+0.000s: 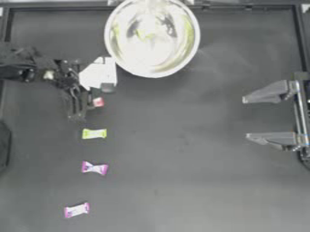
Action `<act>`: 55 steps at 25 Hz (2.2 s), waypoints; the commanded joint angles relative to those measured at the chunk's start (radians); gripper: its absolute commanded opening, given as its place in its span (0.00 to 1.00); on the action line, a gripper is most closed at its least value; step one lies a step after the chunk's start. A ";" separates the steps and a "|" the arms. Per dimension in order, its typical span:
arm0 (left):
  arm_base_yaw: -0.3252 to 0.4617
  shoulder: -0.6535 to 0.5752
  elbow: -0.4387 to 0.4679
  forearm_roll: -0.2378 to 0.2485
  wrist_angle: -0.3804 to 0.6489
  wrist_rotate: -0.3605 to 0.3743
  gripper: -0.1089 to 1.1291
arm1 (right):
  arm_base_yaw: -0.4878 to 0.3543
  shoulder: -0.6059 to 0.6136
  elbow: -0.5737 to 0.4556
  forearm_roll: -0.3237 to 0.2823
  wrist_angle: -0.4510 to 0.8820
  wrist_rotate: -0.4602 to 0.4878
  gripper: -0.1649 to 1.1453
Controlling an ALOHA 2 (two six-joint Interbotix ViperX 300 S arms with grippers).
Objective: Put candies in bowl
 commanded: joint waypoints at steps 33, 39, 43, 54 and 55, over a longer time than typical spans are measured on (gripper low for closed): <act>0.222 0.250 -0.611 0.002 -0.135 0.184 0.33 | -0.017 0.006 -0.008 -0.002 -0.011 -0.003 0.89; 0.236 0.313 -0.646 0.002 -0.130 0.198 0.33 | -0.017 0.005 0.000 0.000 -0.009 -0.005 0.89; 0.235 0.324 -0.649 0.002 -0.135 0.212 0.37 | -0.017 0.002 0.003 0.002 -0.014 -0.005 0.89; 0.229 0.311 -0.647 -0.020 -0.137 0.199 0.90 | -0.017 0.002 0.005 0.003 -0.014 -0.005 0.89; 0.227 0.301 -0.644 -0.021 -0.137 0.198 0.86 | -0.017 0.002 0.005 0.003 -0.014 -0.005 0.89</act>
